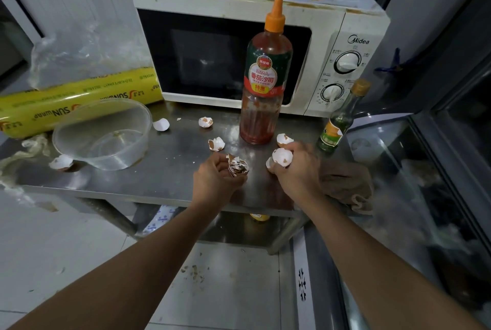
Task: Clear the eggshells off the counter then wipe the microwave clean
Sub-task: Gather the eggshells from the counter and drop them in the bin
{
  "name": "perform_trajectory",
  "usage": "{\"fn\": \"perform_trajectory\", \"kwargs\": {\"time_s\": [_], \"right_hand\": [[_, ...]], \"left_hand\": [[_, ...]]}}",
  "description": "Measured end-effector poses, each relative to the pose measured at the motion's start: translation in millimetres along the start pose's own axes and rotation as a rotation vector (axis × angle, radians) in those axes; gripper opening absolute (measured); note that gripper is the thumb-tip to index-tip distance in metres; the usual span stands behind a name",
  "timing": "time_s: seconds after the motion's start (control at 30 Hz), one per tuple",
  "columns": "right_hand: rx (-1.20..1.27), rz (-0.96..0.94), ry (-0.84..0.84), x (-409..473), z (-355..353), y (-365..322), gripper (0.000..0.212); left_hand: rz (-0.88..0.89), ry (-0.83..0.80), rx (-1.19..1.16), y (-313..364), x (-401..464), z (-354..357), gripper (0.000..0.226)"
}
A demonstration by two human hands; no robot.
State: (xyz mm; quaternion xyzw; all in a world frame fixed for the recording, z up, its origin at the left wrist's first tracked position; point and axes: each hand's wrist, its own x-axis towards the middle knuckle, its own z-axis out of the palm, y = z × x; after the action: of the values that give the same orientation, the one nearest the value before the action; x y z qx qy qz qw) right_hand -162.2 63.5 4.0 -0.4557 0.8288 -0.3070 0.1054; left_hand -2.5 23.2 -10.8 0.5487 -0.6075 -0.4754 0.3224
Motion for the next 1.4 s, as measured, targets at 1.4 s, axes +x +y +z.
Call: {"fn": "perform_trajectory", "kwargs": {"time_s": [1.4], "right_hand": [[0.034,-0.045,-0.096,71.7,22.9,28.8,0.044]], "left_hand": [[-0.011,0.14,-0.058,3.9,40.4,3.1,0.032]]}}
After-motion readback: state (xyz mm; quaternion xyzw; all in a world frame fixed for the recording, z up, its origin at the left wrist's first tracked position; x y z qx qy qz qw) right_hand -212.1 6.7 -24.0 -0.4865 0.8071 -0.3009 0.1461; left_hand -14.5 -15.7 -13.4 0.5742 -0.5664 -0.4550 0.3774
